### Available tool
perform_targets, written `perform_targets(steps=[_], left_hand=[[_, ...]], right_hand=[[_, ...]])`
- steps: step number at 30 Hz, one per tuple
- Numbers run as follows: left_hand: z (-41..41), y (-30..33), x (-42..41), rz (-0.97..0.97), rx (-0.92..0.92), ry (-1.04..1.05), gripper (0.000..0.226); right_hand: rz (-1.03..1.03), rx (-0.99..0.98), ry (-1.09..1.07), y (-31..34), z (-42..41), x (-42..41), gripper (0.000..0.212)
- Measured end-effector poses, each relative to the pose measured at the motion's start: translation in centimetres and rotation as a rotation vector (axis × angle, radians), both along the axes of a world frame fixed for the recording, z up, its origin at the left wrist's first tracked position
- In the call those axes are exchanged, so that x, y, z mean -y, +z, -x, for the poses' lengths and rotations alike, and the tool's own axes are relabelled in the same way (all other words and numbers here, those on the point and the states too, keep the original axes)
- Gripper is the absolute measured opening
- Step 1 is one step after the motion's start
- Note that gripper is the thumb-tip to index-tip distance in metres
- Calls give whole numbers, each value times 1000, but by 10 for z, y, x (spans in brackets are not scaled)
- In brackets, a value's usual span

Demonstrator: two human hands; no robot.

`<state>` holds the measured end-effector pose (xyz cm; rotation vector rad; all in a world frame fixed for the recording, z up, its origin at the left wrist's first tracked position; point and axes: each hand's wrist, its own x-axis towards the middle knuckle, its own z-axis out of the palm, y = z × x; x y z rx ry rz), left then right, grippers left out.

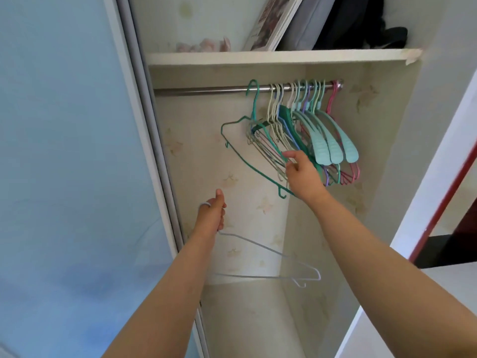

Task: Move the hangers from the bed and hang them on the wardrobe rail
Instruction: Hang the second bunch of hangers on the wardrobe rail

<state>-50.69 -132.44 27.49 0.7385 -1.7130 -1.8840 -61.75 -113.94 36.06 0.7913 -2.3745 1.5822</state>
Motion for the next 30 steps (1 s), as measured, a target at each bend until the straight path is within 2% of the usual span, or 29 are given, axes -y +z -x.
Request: perform_targets(steps=[4,9,13,14,15,17,18,19,20,21,23,24,25,27,30], left_hand=[[-6,14,-5,31,-110,-50,44],[-11,25,-9,74,-301,34,47],[-15,26,-7,140,-360,62,43],[-16,27,-7,152,-369,59,41],[-16,27,-7,155,-379,56,40],[-15,27,-7,150,-397,51,39],[-14,28,-8,144,-404,49,39],[-12,29,-7,138,-412,46,38],[-11,30,-7,133,-422,42,38],[-10,32,-5,121,-435,38,37],[-6,36,-2,79,-471,45,37],[-4,37,1,54,-490,54,36],[-2,38,4,37,-500,64,35],[3,37,10,22,-484,72,33],[10,33,16,-28,-376,-3,24]], right_hand=[[-34,-21,-46,33,22,24,35],[-183,138,1,37,48,42,50],[-197,126,-153,22,49,32,53],[-207,60,-224,15,44,28,53],[-217,-87,-312,6,37,24,51],[-138,-494,-419,-10,18,15,43],[-72,-641,-365,-17,8,11,36],[-54,-673,-208,-24,-1,7,29],[-109,-553,-12,-30,-9,3,30],[-251,-295,177,-34,-16,-3,40],[-687,239,429,-45,-21,-15,56],[-837,431,523,-51,-20,-22,53],[-884,551,597,-57,-17,-30,48],[-733,592,614,-63,-11,-43,42],[-513,495,510,-66,-13,-46,34]])
